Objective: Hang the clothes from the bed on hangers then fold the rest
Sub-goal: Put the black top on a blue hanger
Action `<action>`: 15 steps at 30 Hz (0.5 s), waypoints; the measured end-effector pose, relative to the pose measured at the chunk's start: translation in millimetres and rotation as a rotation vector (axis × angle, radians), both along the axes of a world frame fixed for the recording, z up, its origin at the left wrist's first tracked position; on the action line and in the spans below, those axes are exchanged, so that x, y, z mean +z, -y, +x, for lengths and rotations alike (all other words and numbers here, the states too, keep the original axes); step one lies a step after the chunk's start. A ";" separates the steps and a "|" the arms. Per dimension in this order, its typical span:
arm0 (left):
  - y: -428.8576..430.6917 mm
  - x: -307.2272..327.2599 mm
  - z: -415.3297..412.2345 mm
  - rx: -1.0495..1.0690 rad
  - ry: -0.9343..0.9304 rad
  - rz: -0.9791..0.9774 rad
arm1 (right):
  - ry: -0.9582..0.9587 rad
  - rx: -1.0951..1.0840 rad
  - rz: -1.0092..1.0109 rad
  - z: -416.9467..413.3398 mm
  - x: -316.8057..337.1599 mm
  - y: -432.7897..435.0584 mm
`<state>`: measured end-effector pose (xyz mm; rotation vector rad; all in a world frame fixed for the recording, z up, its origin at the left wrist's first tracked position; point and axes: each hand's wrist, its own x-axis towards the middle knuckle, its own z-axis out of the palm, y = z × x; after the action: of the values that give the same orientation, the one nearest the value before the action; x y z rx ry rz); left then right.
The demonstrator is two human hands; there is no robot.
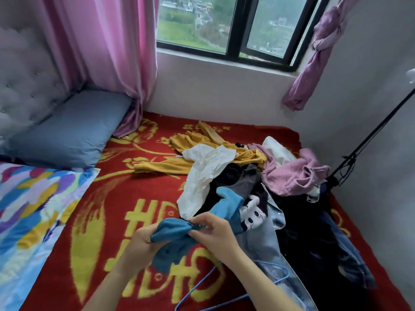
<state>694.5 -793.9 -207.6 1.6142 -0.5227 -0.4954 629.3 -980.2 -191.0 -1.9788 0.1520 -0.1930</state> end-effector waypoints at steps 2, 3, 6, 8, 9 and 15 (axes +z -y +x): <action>-34.9 -2.3 2.7 0.011 0.019 0.031 | -0.133 -0.001 0.026 6.4 -23.7 -13.8; -49.8 -4.7 2.3 0.024 0.016 0.056 | -0.201 -0.022 -0.019 9.0 -36.5 -18.2; -80.5 -8.1 2.5 0.049 0.019 0.170 | -0.381 -0.090 -0.238 10.5 -70.3 -18.8; -104.3 -10.2 4.6 0.030 0.038 0.263 | -0.475 -0.106 -0.395 11.6 -83.2 -22.8; -112.8 -9.0 6.1 -0.006 0.070 0.323 | -0.504 -0.118 -0.456 12.2 -86.4 -21.9; -194.3 9.5 -8.4 0.009 0.318 0.681 | -0.429 0.244 -1.023 42.0 -93.2 -38.0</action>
<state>686.1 -599.6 -198.0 2.3711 -0.6199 -0.4334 671.3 -942.2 -284.2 -3.0134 0.0874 0.4033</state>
